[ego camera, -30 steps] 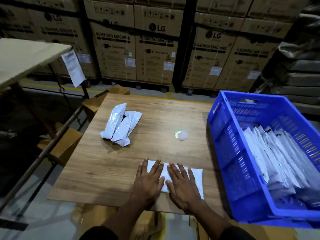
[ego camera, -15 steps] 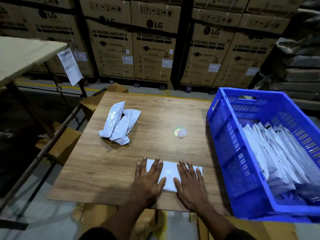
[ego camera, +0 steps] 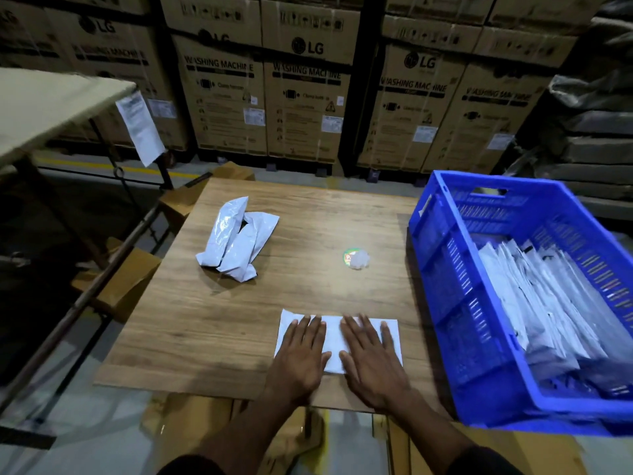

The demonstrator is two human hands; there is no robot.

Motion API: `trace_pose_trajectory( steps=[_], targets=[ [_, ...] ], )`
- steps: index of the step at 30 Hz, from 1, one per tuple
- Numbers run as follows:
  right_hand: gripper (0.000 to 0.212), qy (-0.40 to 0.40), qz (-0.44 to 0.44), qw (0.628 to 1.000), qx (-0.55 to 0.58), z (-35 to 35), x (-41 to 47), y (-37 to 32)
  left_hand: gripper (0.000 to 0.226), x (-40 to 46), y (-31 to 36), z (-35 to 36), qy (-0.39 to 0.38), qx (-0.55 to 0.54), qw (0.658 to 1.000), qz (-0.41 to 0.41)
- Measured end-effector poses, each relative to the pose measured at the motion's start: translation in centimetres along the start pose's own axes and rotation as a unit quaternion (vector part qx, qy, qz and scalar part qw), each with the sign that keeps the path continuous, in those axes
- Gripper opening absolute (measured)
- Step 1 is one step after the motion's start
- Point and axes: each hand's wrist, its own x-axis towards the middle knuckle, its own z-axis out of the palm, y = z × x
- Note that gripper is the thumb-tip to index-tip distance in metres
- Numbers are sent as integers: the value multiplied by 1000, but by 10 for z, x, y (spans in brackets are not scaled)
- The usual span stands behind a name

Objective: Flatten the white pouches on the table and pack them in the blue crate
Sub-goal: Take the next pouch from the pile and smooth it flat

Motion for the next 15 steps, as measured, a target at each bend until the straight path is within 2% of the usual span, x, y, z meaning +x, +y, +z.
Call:
trace_pose_trajectory(
  steps=[4,10,15],
  targets=[
    [61,-18,-12,1000,12,3,-3,-1,63,-5,-2,-2,18,-5,1000,5],
    [62,-35,-5,999,3,-3,-4,-1,54,-7,-2,-8,85,-24,996,28],
    [65,-27,7,999,26,-4,-6,-3,56,-8,-4,-12,90,-16,996,24]
  ],
)
